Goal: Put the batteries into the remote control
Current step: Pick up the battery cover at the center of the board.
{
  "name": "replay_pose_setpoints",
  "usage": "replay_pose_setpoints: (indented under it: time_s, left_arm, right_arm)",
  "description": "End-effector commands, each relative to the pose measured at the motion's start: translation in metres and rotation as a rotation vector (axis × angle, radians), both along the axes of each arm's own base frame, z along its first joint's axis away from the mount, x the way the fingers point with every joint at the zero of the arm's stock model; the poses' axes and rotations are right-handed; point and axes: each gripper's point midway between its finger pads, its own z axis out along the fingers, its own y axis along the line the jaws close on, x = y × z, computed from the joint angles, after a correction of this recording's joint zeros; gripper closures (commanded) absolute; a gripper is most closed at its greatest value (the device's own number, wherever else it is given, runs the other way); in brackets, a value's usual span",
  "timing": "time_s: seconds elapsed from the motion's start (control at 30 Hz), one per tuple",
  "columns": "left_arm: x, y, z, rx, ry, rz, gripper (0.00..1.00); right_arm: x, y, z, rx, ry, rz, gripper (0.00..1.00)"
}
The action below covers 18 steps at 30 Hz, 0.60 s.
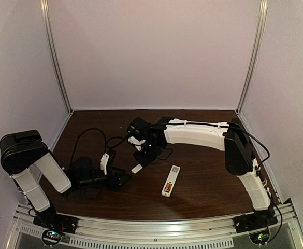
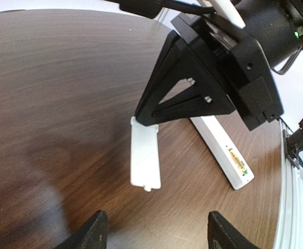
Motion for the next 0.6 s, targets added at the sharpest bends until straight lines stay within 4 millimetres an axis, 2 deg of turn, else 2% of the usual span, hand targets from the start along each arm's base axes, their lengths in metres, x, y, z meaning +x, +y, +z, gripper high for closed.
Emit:
replay_pose_setpoints:
  time_s: [0.0, 0.13, 0.33, 0.57]
  left_arm:
    - [-0.004, -0.024, 0.036, -0.117, -0.051, -0.11, 0.35]
    - [0.001, -0.03, 0.033, -0.129, 0.004, -0.106, 0.38]
    - [0.012, -0.027, 0.023, -0.146, 0.089, -0.052, 0.42]
    - [0.017, -0.026, 0.017, -0.153, 0.125, -0.027, 0.46]
  right_arm:
    - [-0.001, 0.006, 0.03, 0.058, -0.044, 0.026, 1.0]
    - [-0.006, 0.011, 0.041, 0.078, -0.059, 0.043, 1.0]
    - [-0.012, 0.016, 0.053, 0.094, -0.074, 0.056, 1.0]
    - [-0.016, 0.019, 0.053, 0.093, -0.076, 0.067, 1.0]
